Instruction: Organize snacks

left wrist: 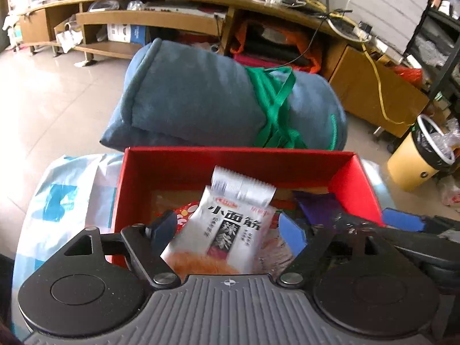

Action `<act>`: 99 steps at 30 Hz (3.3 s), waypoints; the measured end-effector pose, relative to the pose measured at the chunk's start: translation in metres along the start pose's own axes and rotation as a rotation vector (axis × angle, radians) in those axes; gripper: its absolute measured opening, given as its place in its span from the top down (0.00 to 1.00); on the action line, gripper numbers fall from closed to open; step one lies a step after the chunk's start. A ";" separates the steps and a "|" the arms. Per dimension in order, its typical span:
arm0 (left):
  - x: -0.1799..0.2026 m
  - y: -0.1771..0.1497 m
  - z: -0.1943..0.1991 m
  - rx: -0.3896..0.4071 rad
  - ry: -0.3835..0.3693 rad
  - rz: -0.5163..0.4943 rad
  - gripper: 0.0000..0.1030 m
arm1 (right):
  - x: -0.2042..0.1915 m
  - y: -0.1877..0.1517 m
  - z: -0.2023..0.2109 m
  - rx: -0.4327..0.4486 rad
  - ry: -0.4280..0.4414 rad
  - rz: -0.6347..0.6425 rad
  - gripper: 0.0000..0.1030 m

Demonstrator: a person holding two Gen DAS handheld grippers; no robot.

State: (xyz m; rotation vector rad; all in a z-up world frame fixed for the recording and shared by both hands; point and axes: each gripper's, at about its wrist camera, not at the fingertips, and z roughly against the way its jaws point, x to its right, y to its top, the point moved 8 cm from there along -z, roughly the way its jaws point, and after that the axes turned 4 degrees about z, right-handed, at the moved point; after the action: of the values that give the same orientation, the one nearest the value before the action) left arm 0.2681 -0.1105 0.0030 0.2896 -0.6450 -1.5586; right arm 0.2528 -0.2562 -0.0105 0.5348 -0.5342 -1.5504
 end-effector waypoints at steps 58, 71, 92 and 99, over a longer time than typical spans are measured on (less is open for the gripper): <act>-0.037 -0.122 0.077 0.008 0.071 -0.102 0.11 | -0.049 -0.130 0.104 -0.050 0.050 -0.051 0.25; -0.039 -0.133 0.086 0.017 0.070 -0.102 0.11 | -0.053 -0.142 0.114 -0.055 0.055 -0.044 0.25; -0.037 -0.141 0.100 0.064 0.070 -0.123 0.12 | -0.055 -0.150 0.126 -0.039 0.072 -0.031 0.25; -0.038 -0.145 0.099 0.036 0.054 -0.105 0.12 | -0.054 -0.150 0.127 -0.037 0.070 -0.028 0.25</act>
State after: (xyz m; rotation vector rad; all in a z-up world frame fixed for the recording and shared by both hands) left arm 0.0980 -0.0547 -0.0059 0.3967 -0.6250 -1.6354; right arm 0.0589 -0.1937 -0.0052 0.5681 -0.4460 -1.5596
